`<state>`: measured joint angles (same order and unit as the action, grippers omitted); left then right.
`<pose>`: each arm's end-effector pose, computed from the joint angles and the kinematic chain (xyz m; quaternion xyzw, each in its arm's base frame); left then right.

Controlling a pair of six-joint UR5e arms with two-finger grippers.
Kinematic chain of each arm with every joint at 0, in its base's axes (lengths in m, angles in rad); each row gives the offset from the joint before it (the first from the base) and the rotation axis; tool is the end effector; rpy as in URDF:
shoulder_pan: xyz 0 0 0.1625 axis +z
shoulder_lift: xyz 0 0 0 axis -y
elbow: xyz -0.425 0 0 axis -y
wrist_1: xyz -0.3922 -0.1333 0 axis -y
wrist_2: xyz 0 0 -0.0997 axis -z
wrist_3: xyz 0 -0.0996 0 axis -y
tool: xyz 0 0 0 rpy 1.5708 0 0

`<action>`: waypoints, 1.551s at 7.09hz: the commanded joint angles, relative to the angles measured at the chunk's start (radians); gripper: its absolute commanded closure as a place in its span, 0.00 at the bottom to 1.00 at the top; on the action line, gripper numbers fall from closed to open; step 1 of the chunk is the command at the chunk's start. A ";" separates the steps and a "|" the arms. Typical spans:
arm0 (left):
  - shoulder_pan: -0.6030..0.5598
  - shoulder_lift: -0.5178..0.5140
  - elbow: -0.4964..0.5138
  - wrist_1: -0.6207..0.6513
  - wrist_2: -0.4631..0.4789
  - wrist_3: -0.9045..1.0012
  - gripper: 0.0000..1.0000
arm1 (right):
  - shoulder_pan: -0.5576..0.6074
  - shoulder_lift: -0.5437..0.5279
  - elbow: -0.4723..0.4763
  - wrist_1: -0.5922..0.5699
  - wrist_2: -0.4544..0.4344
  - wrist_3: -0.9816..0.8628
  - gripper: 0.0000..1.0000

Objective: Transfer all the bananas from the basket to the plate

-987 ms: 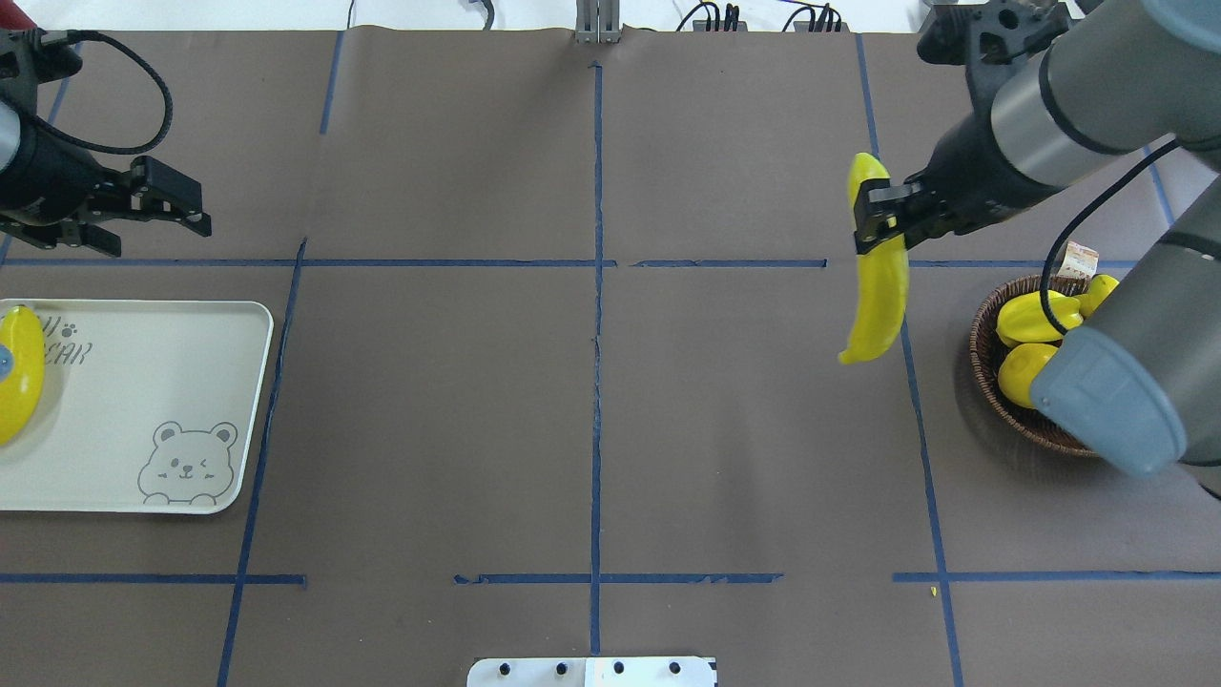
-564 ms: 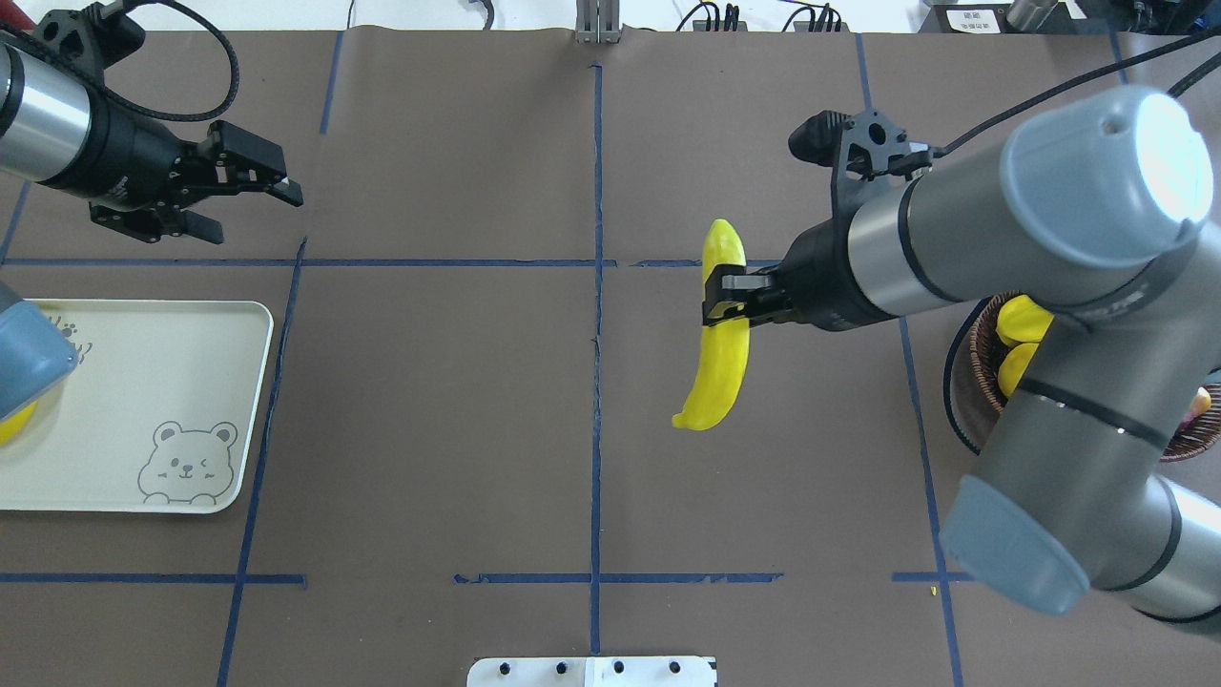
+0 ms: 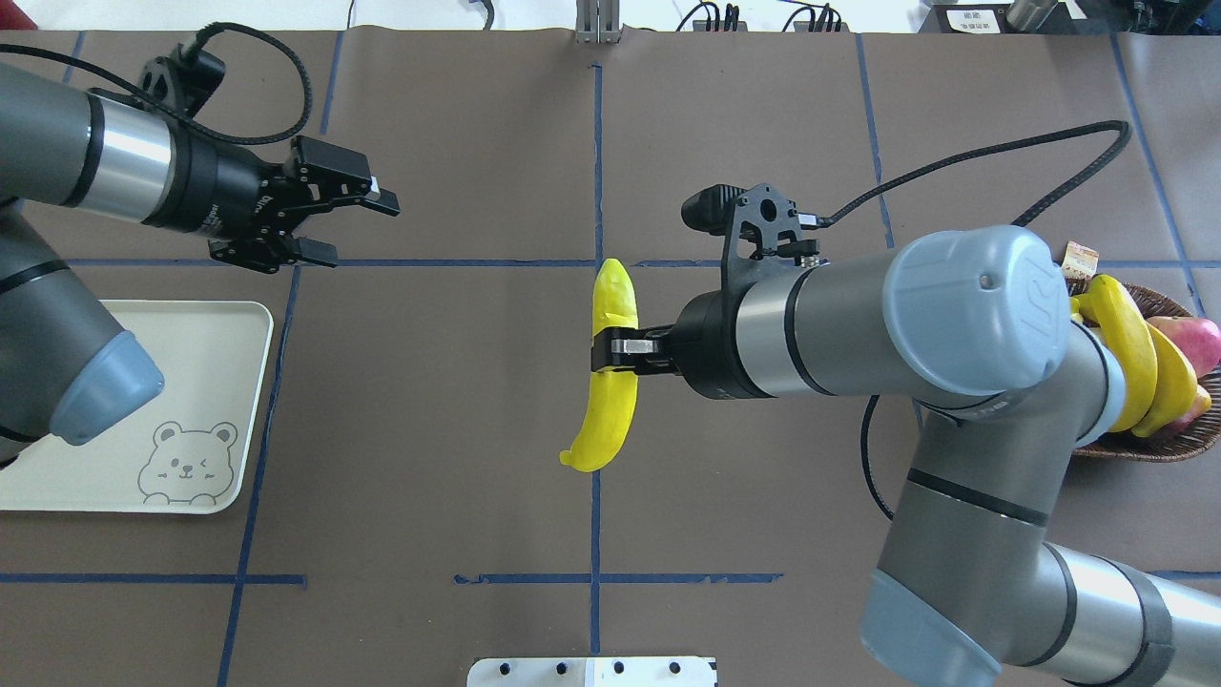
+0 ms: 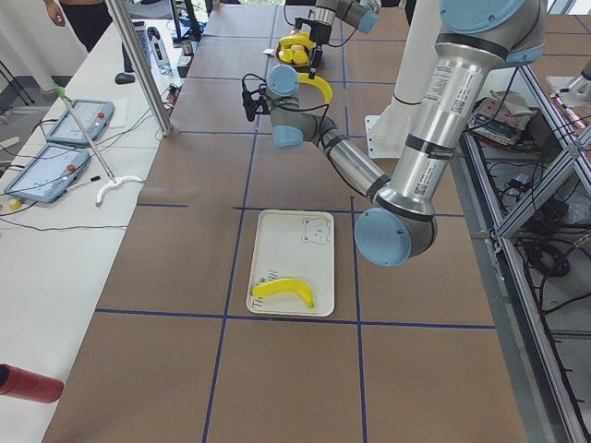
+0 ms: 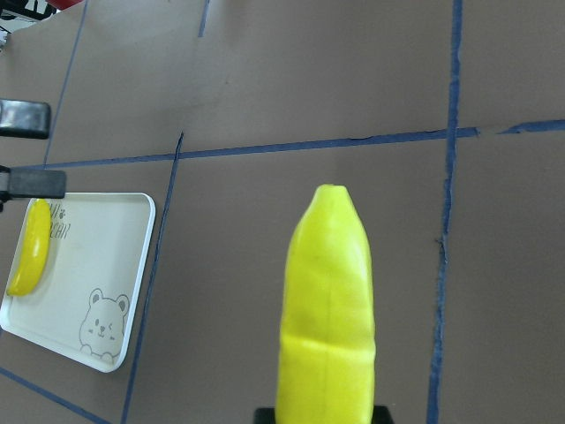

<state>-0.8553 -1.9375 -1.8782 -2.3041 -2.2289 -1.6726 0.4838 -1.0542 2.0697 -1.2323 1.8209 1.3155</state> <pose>0.3080 -0.4647 0.2289 -0.0038 0.6600 -0.1467 0.7368 -0.4207 -0.3438 0.1222 0.1339 -0.6147 0.0105 0.7772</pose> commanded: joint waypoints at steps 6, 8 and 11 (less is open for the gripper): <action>0.169 -0.166 0.037 -0.011 0.009 -0.038 0.01 | -0.004 0.043 -0.031 0.005 0.003 -0.002 1.00; 0.185 -0.178 0.041 -0.011 0.011 -0.036 0.01 | -0.004 0.069 -0.031 0.004 0.005 0.002 1.00; 0.202 -0.186 0.041 -0.012 0.011 -0.036 0.05 | -0.011 0.069 -0.033 0.005 0.005 0.002 1.00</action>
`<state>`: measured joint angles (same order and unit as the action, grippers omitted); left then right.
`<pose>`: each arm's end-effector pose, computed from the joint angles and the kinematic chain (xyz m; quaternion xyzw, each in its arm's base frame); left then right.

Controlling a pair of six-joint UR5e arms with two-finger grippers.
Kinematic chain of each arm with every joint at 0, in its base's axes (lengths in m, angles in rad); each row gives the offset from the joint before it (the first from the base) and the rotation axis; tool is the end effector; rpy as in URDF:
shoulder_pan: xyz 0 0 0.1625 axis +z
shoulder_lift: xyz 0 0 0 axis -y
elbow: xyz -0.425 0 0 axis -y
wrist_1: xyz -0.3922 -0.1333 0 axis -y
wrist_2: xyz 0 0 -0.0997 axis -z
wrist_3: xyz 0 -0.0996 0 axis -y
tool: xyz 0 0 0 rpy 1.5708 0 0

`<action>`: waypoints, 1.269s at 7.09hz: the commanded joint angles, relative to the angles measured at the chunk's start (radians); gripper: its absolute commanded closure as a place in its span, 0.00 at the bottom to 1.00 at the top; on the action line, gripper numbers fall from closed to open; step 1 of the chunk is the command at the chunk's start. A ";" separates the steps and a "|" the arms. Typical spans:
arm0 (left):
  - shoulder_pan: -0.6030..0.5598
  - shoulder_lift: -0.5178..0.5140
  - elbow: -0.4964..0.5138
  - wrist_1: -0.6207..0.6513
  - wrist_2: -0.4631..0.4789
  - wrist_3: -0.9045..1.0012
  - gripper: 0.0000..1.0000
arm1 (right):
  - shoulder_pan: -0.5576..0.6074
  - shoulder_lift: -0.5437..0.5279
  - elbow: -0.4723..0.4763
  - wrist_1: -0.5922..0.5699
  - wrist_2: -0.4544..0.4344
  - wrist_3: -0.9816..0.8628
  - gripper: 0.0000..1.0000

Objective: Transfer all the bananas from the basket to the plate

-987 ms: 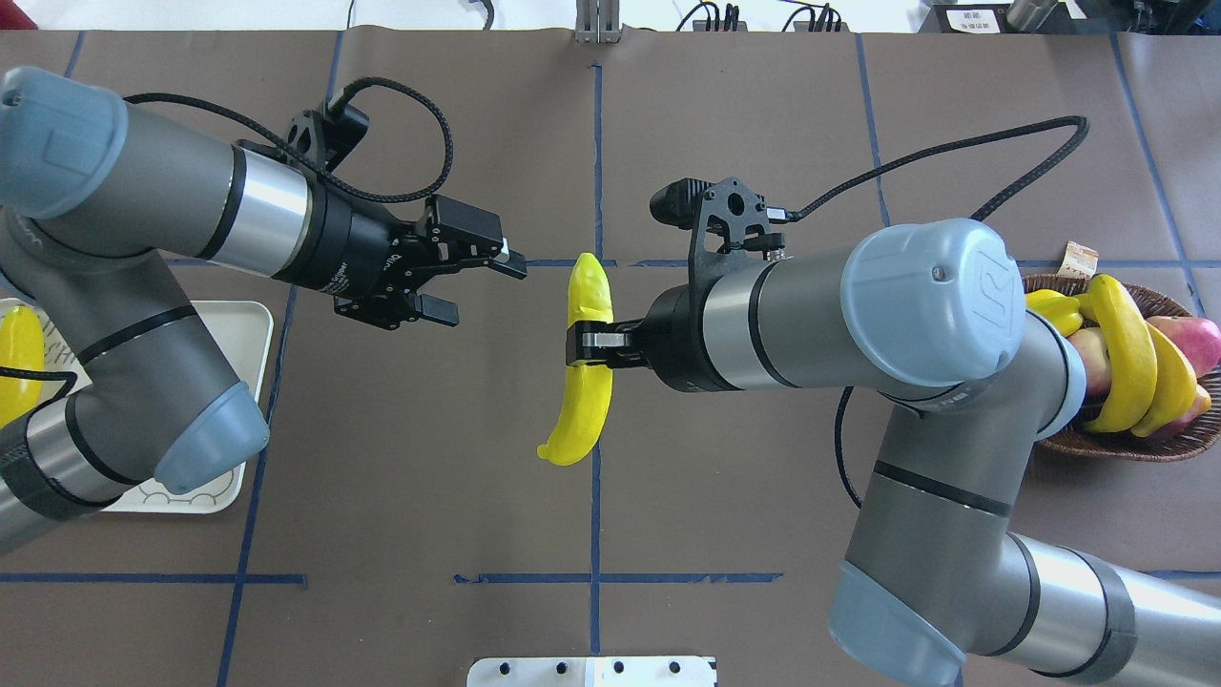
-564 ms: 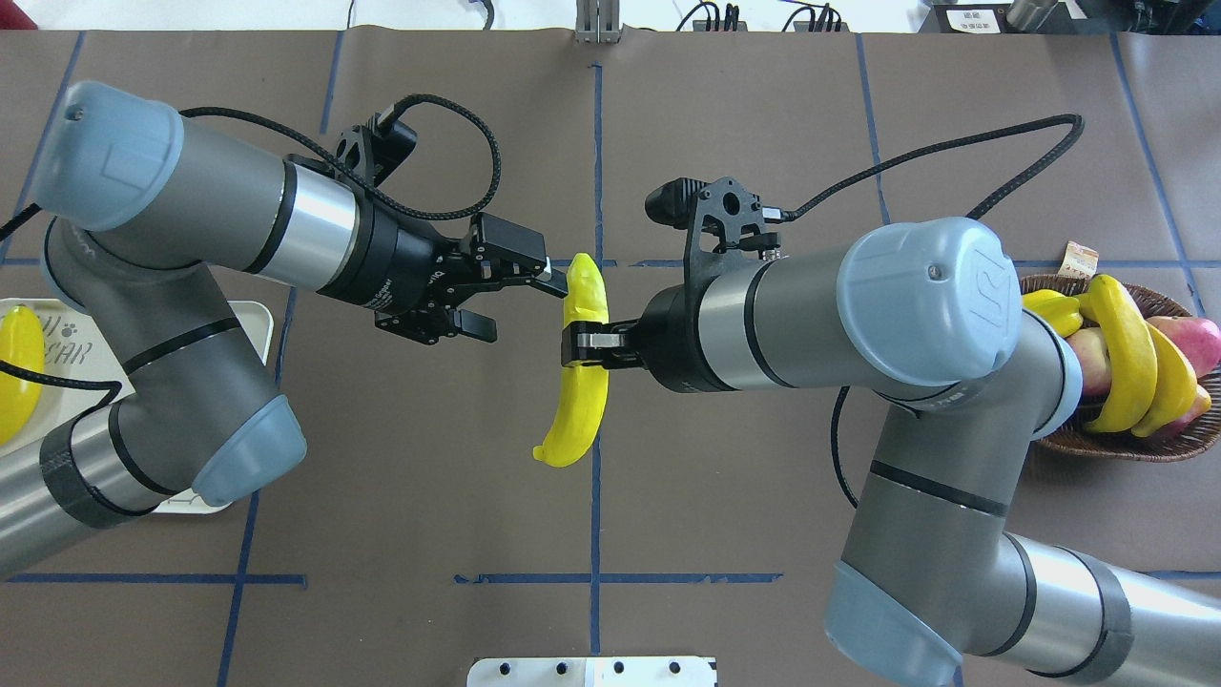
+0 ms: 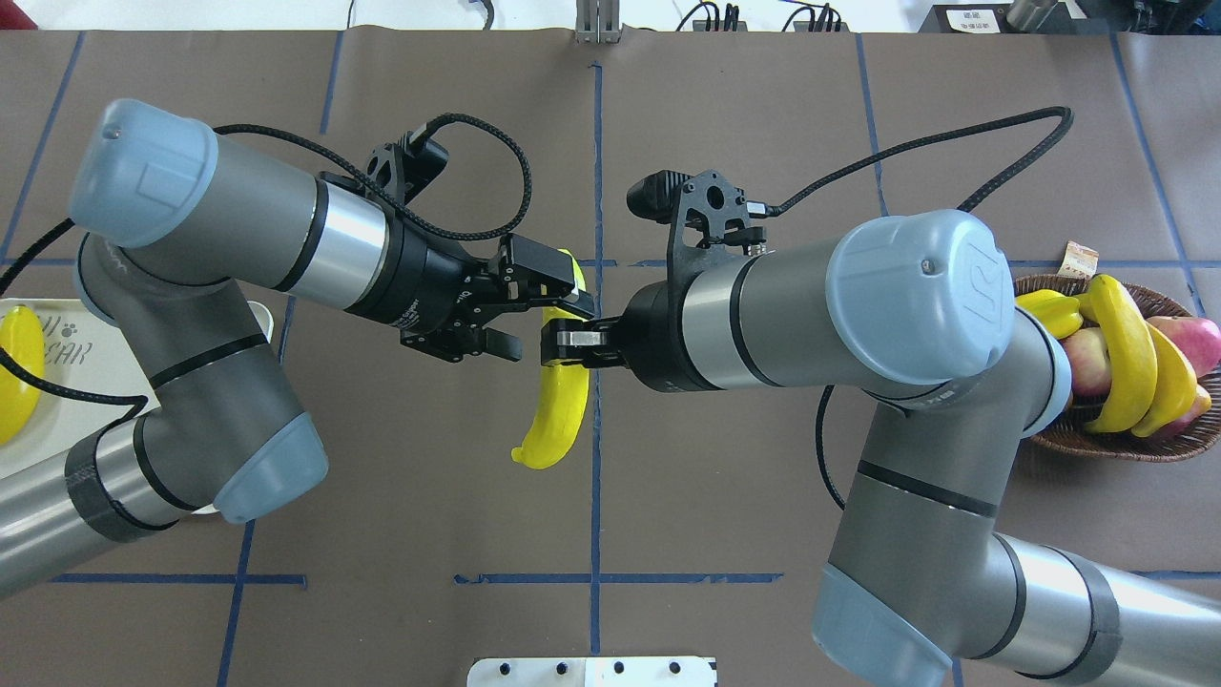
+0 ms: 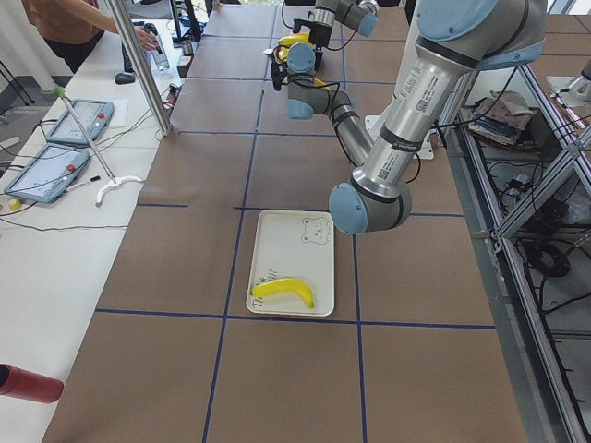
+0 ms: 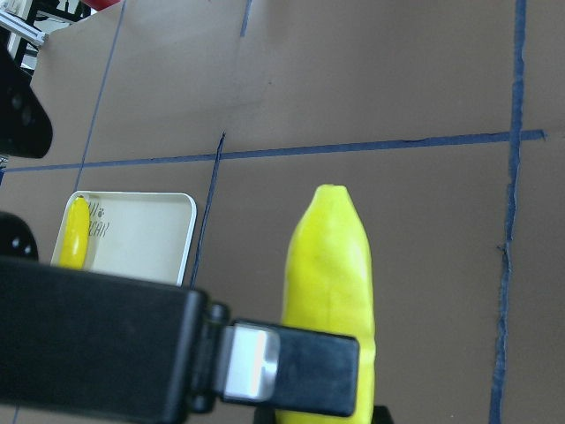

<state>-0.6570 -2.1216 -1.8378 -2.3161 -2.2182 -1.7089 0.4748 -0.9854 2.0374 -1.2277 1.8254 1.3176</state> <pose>0.4073 -0.4066 0.1394 -0.0469 0.7034 -0.0540 0.7072 -0.4322 -0.3439 0.0948 0.1359 -0.6300 0.0030 0.7646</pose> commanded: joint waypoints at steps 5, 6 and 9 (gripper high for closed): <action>0.005 -0.017 0.015 -0.005 0.015 0.002 0.19 | -0.005 0.001 0.001 0.001 0.003 0.000 1.00; 0.005 -0.017 0.015 -0.005 0.017 0.002 0.24 | -0.005 0.001 0.001 0.001 0.003 0.000 0.99; 0.005 -0.018 0.015 -0.005 0.015 0.003 0.97 | -0.005 0.001 0.003 0.001 0.003 -0.001 0.99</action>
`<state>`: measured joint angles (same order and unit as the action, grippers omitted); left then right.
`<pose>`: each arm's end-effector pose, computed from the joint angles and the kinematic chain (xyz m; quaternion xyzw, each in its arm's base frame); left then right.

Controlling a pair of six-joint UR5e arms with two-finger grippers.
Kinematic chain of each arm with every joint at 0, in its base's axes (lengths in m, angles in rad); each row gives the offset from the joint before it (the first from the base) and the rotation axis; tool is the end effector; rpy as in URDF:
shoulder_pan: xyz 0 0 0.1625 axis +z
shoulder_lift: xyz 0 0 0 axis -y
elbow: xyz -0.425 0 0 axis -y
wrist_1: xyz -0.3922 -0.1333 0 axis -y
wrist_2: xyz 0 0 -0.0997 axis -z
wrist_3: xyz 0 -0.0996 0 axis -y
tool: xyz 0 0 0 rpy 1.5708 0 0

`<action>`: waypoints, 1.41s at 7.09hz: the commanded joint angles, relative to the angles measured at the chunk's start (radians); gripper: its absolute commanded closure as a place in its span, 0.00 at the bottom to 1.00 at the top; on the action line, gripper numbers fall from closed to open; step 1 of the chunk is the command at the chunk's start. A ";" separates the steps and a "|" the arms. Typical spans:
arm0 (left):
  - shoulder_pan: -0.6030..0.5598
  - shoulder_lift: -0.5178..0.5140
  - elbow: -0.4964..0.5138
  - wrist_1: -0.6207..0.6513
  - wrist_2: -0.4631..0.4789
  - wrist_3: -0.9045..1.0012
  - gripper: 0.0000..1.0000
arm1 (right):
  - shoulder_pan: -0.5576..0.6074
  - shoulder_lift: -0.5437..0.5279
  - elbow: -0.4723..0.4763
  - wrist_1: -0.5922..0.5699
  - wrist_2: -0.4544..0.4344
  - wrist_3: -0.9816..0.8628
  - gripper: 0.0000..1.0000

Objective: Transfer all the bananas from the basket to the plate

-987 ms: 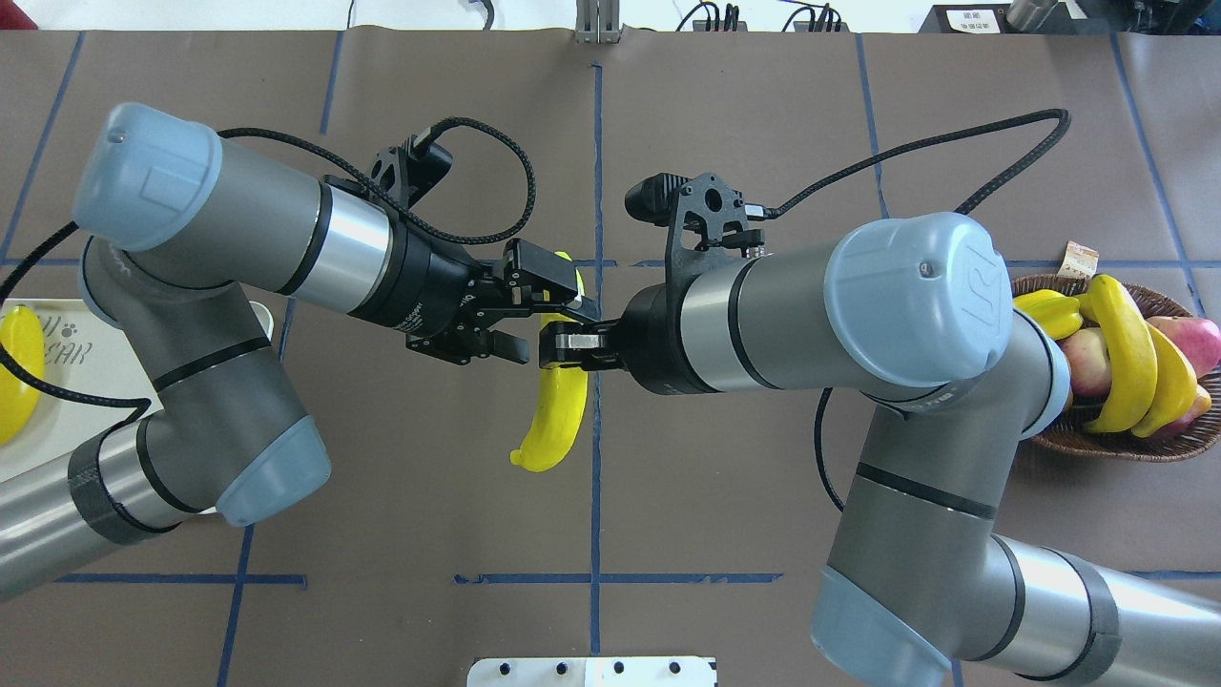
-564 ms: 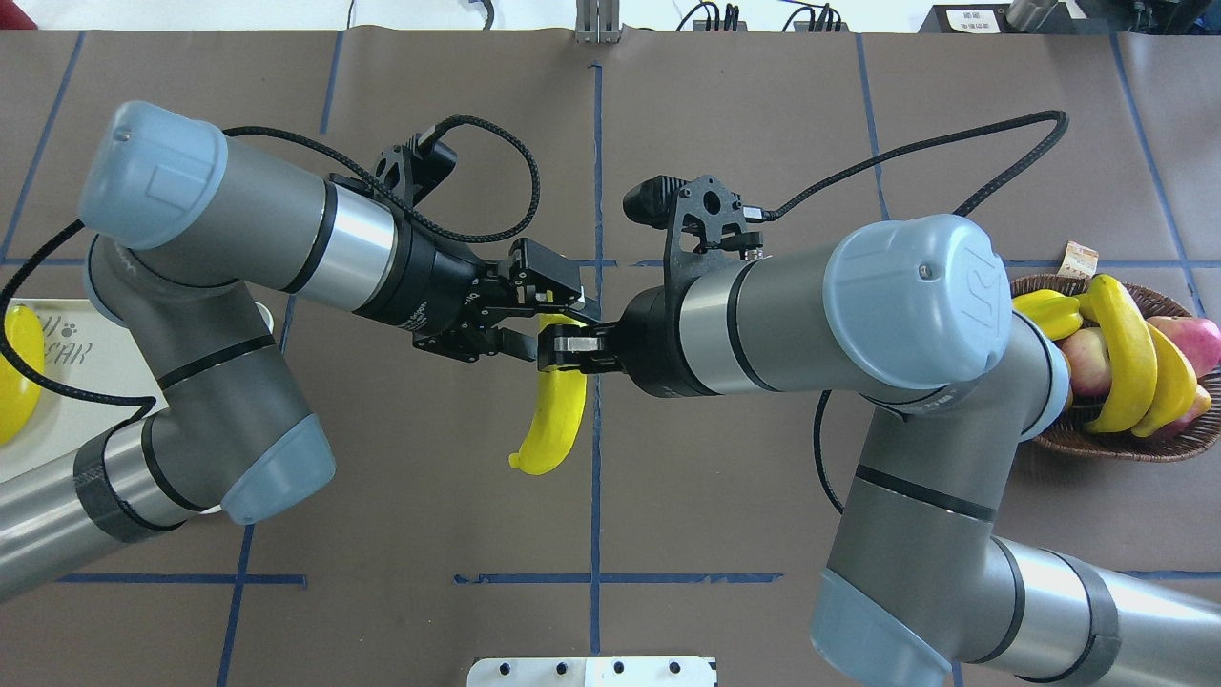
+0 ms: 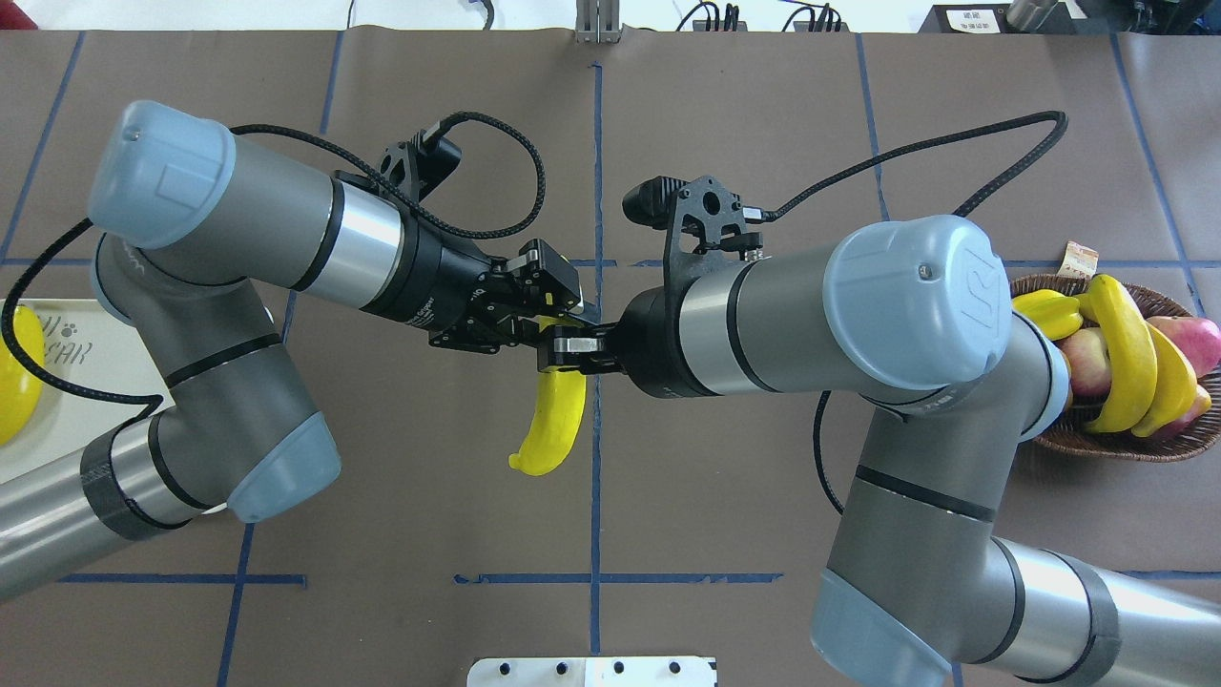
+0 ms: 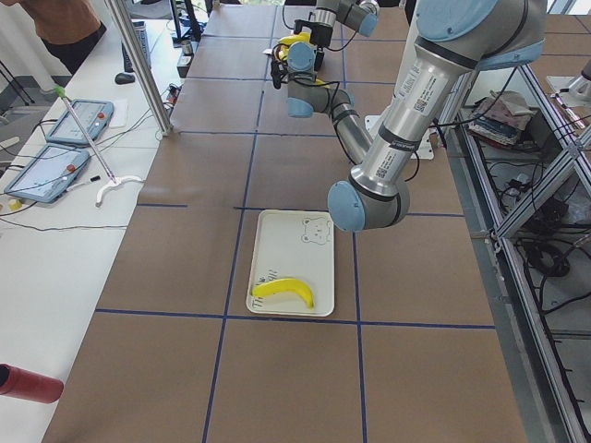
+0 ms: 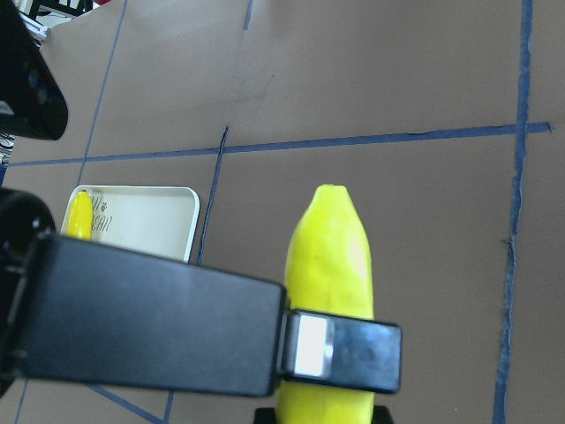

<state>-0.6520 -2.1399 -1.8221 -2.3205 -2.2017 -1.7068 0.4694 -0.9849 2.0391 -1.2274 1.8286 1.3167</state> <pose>0.4134 -0.4093 0.1340 -0.0407 0.7057 -0.0556 0.7051 -0.4335 -0.3409 0.0940 0.1337 -0.6315 -0.0006 0.7638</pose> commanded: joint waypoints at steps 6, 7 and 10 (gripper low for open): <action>-0.003 0.008 0.001 0.004 -0.001 0.006 1.00 | 0.003 -0.003 0.016 0.008 0.026 0.002 0.00; -0.026 0.009 0.009 0.013 0.000 0.007 1.00 | 0.003 -0.009 0.030 0.008 0.050 0.004 0.00; -0.090 0.087 0.038 0.061 0.000 0.056 1.00 | 0.015 -0.055 0.079 -0.001 0.064 0.004 0.00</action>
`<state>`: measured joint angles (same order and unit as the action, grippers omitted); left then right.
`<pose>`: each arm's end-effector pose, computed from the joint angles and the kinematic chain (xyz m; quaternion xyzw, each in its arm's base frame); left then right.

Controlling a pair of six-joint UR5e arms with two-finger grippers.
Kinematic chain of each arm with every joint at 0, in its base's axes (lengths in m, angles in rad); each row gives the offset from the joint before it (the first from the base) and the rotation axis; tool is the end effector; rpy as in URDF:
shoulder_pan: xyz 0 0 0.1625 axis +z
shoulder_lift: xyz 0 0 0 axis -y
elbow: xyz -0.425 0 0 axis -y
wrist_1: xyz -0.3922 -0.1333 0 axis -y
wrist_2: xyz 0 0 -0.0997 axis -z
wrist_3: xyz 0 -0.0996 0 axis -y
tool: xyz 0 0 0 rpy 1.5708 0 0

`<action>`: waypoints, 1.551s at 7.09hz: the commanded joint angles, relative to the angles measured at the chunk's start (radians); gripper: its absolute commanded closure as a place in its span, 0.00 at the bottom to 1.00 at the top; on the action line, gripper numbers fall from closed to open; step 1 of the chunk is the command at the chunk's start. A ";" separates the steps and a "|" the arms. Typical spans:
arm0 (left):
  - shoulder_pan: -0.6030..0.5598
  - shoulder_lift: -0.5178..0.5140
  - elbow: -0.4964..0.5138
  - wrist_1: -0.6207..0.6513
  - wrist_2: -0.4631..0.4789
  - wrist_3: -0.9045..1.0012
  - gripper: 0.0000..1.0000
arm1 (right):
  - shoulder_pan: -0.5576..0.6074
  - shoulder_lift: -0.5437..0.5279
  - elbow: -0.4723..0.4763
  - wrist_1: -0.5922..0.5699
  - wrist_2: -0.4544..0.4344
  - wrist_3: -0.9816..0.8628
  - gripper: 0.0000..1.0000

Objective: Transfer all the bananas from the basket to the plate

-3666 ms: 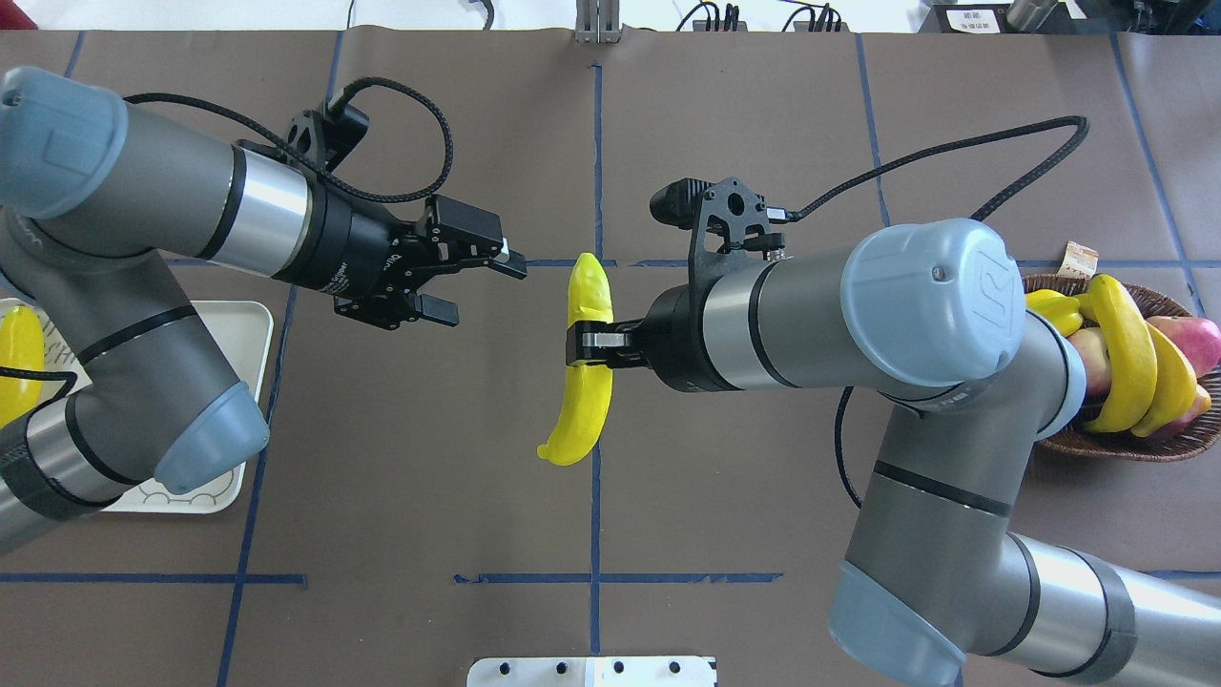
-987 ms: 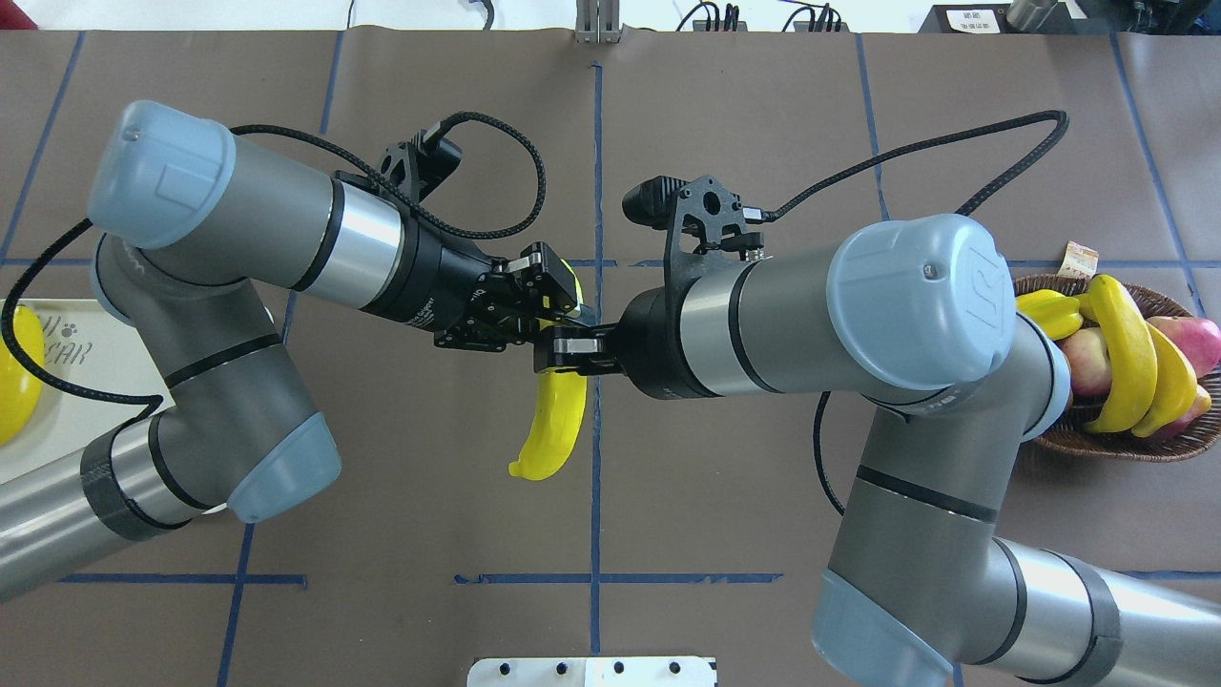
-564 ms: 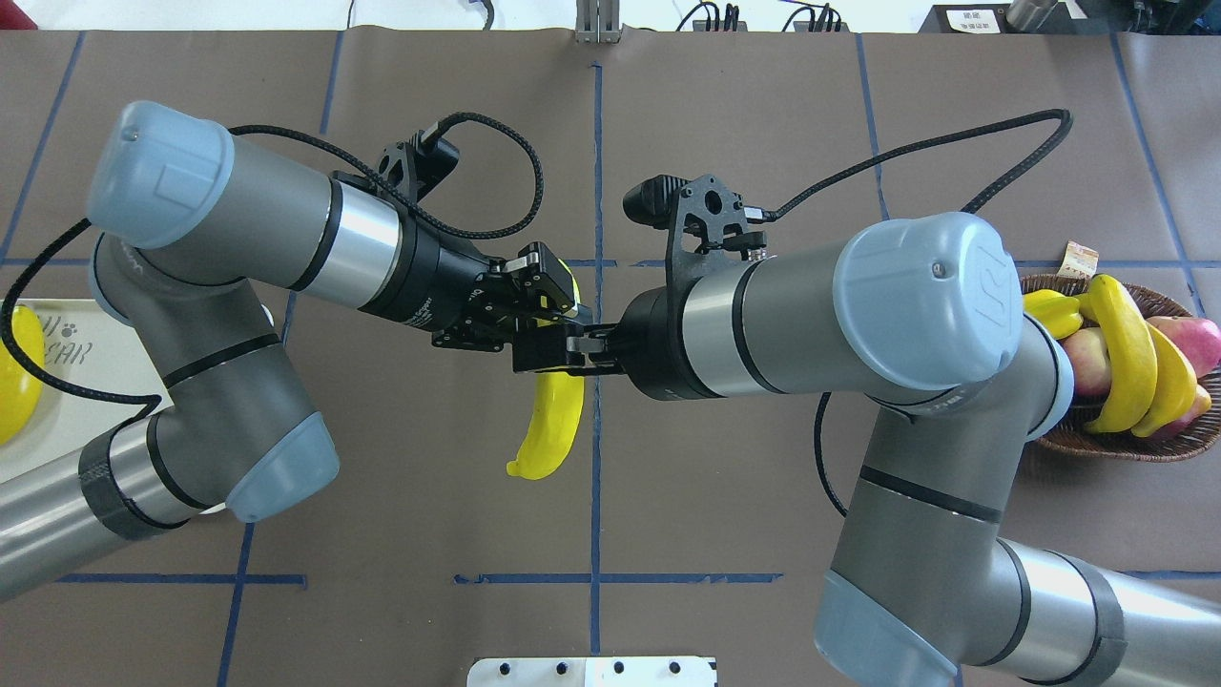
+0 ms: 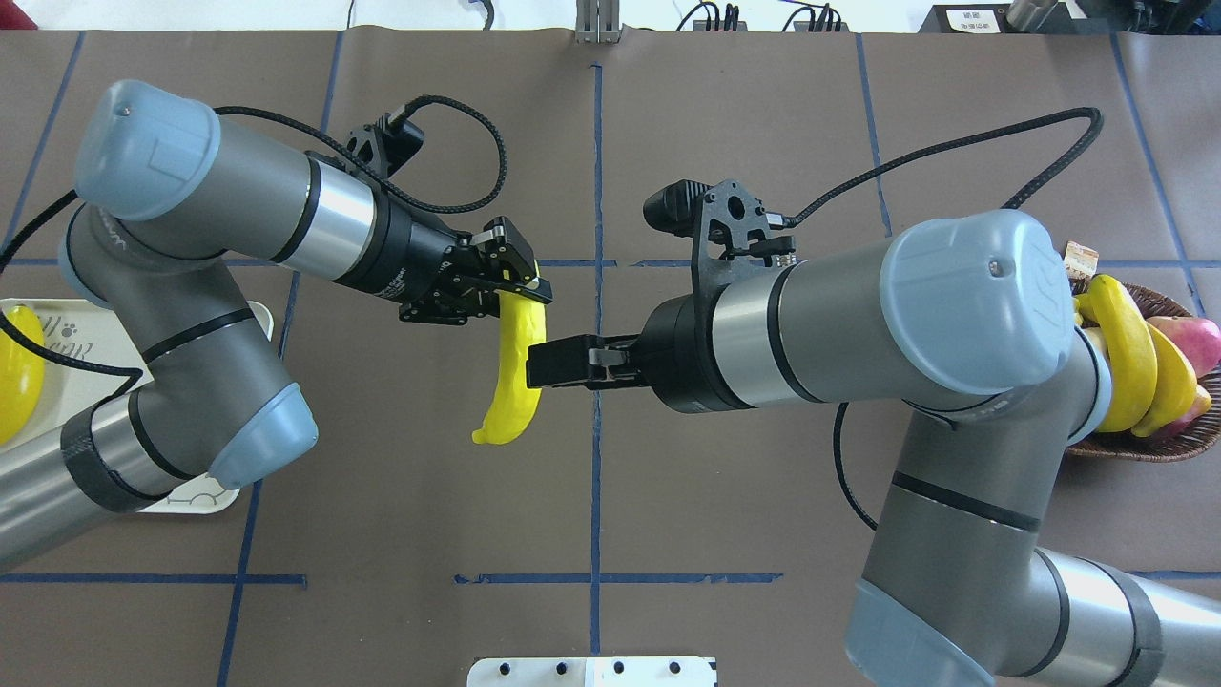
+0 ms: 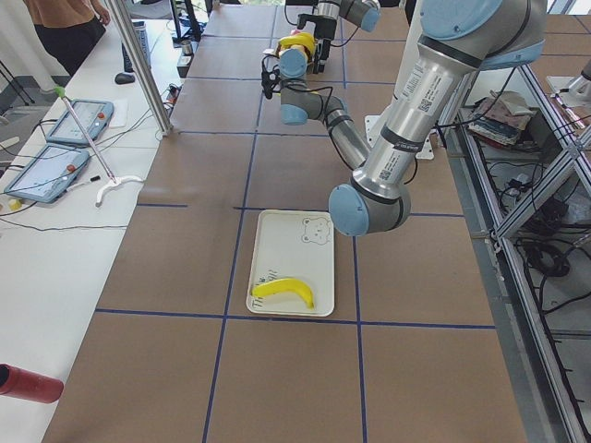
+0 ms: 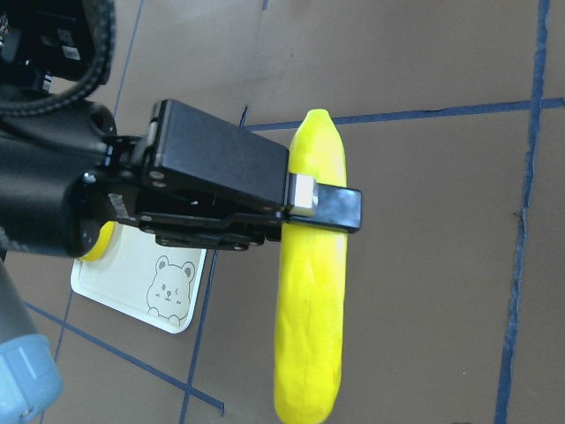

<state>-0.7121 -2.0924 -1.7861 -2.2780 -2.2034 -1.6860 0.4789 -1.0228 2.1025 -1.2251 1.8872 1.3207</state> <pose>0.4014 -0.4448 0.1787 -0.0384 0.6690 -0.0984 0.7357 -0.4095 -0.3279 0.0945 0.1188 -0.6458 -0.0170 0.7540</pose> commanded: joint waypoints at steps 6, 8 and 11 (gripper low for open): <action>-0.156 0.393 -0.174 0.446 0.143 0.503 1.00 | 0.049 -0.120 0.045 -0.008 -0.002 0.000 0.00; -0.171 0.515 -0.185 0.448 0.155 0.503 1.00 | 0.061 -0.125 0.044 -0.008 -0.002 0.000 0.00; -0.165 0.563 -0.118 0.448 0.259 0.503 1.00 | 0.072 -0.137 0.044 -0.008 -0.002 0.000 0.00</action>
<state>-0.8820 -1.5340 -1.9444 -1.8308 -1.9808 -1.1830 0.5443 -1.1579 2.1461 -1.2333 1.8849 1.3211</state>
